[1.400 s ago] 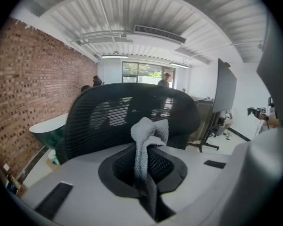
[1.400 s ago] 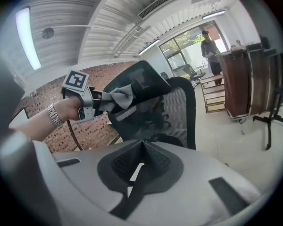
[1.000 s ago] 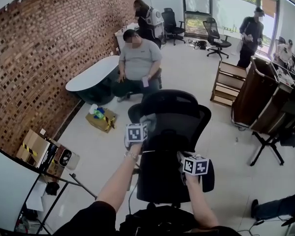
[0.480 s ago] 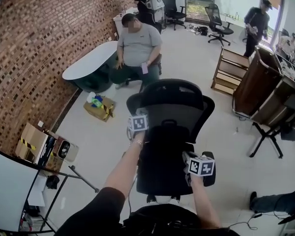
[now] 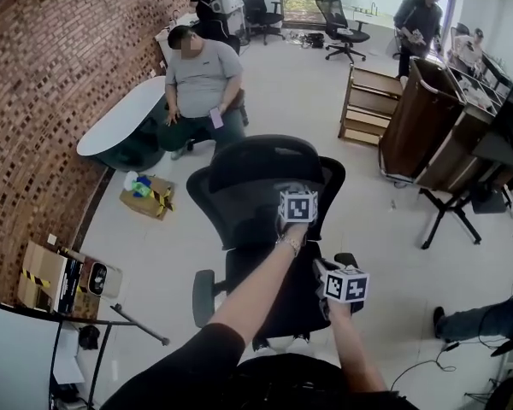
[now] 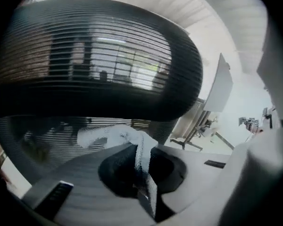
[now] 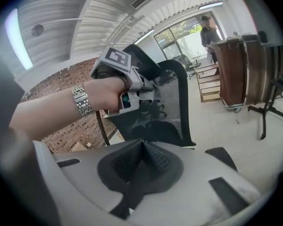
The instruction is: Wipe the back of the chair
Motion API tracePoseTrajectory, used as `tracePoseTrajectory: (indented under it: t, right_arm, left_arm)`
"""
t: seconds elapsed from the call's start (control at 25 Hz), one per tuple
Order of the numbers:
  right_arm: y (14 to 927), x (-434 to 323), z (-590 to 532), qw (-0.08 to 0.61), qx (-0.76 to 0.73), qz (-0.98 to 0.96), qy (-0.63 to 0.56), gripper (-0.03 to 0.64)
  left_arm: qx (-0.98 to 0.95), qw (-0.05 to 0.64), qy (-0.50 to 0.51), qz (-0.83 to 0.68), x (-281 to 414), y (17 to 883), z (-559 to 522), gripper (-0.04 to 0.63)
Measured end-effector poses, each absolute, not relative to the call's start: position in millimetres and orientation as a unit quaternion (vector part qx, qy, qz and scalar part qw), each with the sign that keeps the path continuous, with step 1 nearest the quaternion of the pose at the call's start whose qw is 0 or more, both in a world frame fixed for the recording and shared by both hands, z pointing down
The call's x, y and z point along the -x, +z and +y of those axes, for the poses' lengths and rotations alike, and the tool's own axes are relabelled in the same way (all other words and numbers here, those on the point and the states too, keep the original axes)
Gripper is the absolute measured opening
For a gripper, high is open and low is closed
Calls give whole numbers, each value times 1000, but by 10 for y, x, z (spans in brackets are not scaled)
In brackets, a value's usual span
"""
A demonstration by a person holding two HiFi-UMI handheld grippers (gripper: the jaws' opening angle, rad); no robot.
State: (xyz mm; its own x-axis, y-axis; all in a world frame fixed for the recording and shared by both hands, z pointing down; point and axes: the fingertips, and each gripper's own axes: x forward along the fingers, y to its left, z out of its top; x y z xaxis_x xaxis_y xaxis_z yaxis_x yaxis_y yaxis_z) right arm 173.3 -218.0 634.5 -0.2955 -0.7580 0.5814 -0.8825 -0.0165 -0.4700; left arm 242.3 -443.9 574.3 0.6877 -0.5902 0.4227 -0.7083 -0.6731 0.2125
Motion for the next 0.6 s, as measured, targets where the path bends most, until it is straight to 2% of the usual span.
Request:
tracePoseTrajectory:
  t: [0.16, 0.28, 0.48, 0.6]
  right_arm:
    - [6267, -2037, -2167, 95, -621, -683, 373, 2]
    - [6280, -2163, -2254, 109, -622, -679, 374, 2]
    - [6230, -2024, -2473, 108, -603, -696, 375, 2]
    - [6230, -1842, -2589, 113, -588, -710, 372, 2]
  left_arm:
    - [-915, 176, 153, -330, -2794, 5570, -4190, 26]
    - [-905, 174, 168, -349, -2567, 5674, -4223, 26]
    - [-838, 217, 212, -453, -1169, 6150, -4545, 26]
    - [-793, 215, 194, -535, -184, 6194, -4825, 26]
